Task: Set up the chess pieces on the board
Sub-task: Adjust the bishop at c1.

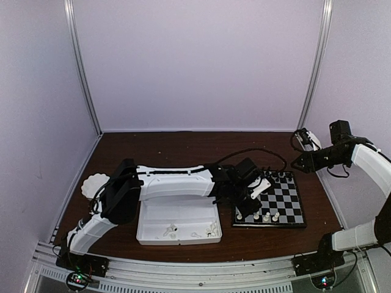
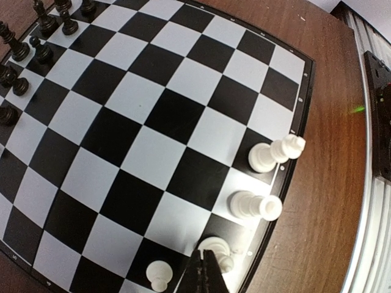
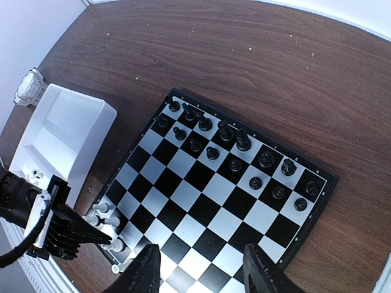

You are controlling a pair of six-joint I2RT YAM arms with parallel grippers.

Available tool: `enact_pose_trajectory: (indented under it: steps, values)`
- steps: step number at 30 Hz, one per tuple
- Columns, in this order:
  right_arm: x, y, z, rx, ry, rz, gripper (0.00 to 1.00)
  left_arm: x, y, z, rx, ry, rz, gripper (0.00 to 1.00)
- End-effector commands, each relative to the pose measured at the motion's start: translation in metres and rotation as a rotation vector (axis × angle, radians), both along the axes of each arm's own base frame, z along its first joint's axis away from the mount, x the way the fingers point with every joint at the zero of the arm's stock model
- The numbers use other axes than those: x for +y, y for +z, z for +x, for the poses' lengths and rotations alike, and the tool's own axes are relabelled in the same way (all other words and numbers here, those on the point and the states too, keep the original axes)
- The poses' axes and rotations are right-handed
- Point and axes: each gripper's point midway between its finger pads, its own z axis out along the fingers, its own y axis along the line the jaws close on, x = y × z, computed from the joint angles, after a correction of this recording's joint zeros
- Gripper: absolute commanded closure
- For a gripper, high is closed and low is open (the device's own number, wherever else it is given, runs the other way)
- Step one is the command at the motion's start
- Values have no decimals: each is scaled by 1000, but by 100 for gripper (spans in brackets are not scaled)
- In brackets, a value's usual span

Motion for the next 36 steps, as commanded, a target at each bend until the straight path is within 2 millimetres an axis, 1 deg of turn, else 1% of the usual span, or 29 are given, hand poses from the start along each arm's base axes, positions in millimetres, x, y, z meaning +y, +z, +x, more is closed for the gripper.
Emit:
enact_pose_trajectory:
  steps: [1, 10, 17, 19, 21, 23, 25, 26, 28, 29, 31, 32, 33, 35, 36]
  values:
    - [-1, 2, 2, -11, -6, 10, 52, -11, 2, -8, 16, -21, -28, 100]
    - [-1, 4, 1, -15, -7, 10, 51, -11, 1, -11, 28, -21, -26, 100]
    - [-2, 3, 1, -13, -9, 11, 51, -11, -1, -8, 19, -11, -22, 100]
    - [-1, 4, 1, -13, -7, 11, 51, -11, 2, -6, 10, -7, -23, 100]
    - [-2, 5, 1, -16, -8, 11, 51, -9, 9, -2, -14, 4, -26, 100]
    - [-2, 6, 1, -23, -9, 10, 51, -7, 23, 5, -46, 21, -37, 100]
    - [-3, 9, 0, -33, -9, 5, 51, -2, 50, 16, -81, 44, -65, 100]
    - [-3, 10, 0, -40, -6, 3, 51, 2, 61, 21, -100, 54, -74, 100]
    - [-3, 13, -1, -56, 2, -4, 51, 12, 88, 31, -152, 75, -92, 94]
    - [-2, 15, -1, -63, 9, -5, 51, 19, 102, 35, -183, 88, -101, 90]
    - [0, 20, -3, -81, 33, -5, 51, 37, 120, 39, -221, 110, -94, 78]
    - [3, 24, -5, -90, 48, 1, 51, 50, 130, 43, -248, 139, -82, 73]
    - [6, 27, -6, -101, 64, 6, 51, 63, 135, 44, -259, 156, -63, 69]
    - [15, 31, -11, -114, 112, 2, 51, 96, 135, 43, -249, 182, -14, 65]
    - [21, 32, -14, -118, 142, -8, 51, 114, 127, 40, -228, 195, 27, 64]
